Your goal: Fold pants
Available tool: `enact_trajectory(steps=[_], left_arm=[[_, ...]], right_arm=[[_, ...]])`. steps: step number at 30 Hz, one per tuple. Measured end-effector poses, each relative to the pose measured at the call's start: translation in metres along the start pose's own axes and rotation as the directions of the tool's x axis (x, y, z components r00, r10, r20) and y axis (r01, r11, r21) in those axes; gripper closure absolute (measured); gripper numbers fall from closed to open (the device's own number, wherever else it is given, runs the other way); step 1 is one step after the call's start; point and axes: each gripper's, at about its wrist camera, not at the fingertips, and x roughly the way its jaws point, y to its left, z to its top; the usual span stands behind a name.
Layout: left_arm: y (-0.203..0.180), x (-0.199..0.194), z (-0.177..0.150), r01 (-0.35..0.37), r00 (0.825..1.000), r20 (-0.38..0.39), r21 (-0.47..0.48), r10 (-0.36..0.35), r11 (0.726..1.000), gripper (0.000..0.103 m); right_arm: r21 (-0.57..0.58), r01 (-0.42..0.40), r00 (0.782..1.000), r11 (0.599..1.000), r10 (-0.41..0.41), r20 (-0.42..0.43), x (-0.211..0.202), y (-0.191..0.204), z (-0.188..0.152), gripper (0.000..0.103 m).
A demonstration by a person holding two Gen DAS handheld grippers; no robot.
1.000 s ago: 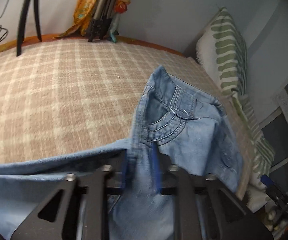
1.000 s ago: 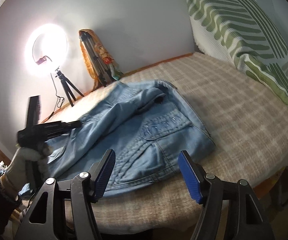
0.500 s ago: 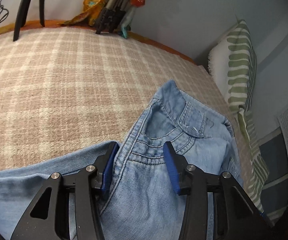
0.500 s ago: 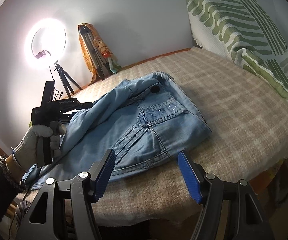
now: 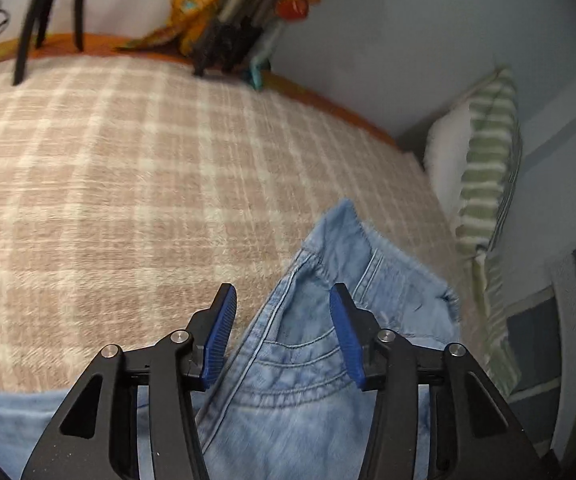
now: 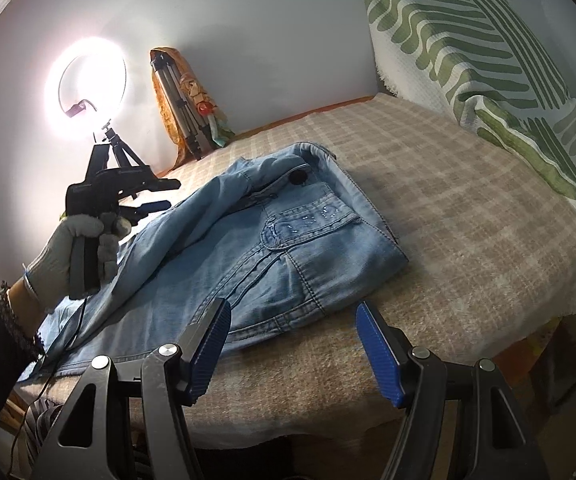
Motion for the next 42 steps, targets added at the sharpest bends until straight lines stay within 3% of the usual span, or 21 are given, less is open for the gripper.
enact_trajectory(steps=[3,6,7,8,15,17,20,25,28,32,35,39,42], left_arm=[[-0.003,0.016,-0.002,-0.017,0.998,-0.053,0.013,0.017,1.000,0.056],[-0.013,0.018,-0.005,-0.044,0.998,-0.030,0.077,0.047,0.996,0.062],[-0.015,0.018,-0.006,-0.054,0.998,-0.023,0.094,0.056,0.994,0.085],[-0.017,0.020,-0.007,-0.047,0.998,-0.033,0.109,0.050,0.993,0.098],[-0.045,-0.017,-0.016,0.026,0.998,0.057,0.197,-0.038,0.980,0.097],[-0.067,-0.033,-0.023,0.050,0.995,0.073,0.265,-0.072,0.963,0.099],[-0.104,-0.058,-0.047,0.072,0.991,0.078,0.398,-0.112,0.915,0.100],[-0.136,-0.065,-0.095,0.119,0.989,0.014,0.515,-0.147,0.849,0.100],[-0.144,-0.057,-0.119,0.139,0.989,-0.031,0.545,-0.145,0.827,0.100],[-0.154,-0.043,-0.153,0.152,0.988,-0.106,0.613,-0.109,0.776,0.100],[-0.158,-0.032,-0.170,0.173,0.983,-0.159,0.629,-0.092,0.758,0.100],[-0.159,-0.026,-0.182,0.224,0.964,-0.252,0.615,-0.081,0.756,0.098],[-0.159,-0.054,-0.180,0.240,0.962,-0.251,0.602,-0.105,0.762,0.096]], right_arm=[[0.006,-0.001,1.000,1.000,0.001,0.001,0.000,-0.003,0.001,0.035],[0.013,-0.002,1.000,1.000,0.002,0.001,0.002,-0.005,0.002,0.035],[0.014,-0.002,1.000,1.000,0.002,-0.001,0.004,-0.006,0.003,0.035],[0.016,-0.003,1.000,1.000,0.003,-0.002,0.005,-0.006,0.003,0.035],[0.039,-0.032,0.999,0.999,0.032,0.004,0.007,-0.007,0.012,0.036],[0.053,-0.041,0.999,0.998,0.041,0.013,0.007,-0.008,0.017,0.036],[0.108,-0.074,0.997,0.991,0.071,0.031,0.006,-0.016,0.025,0.036],[0.199,-0.122,0.991,0.972,0.109,0.073,0.000,-0.033,0.041,0.036],[0.257,-0.172,0.983,0.951,0.151,0.099,-0.005,-0.044,0.050,0.036],[0.342,-0.286,0.958,0.895,0.252,0.139,-0.007,-0.060,0.061,0.036],[0.365,-0.342,0.939,0.866,0.322,0.117,0.008,-0.064,0.066,0.035],[0.395,-0.263,0.962,0.880,0.273,0.032,0.041,-0.065,0.061,0.035],[0.405,-0.207,0.971,0.891,0.237,-0.025,0.062,-0.065,0.056,0.042]])
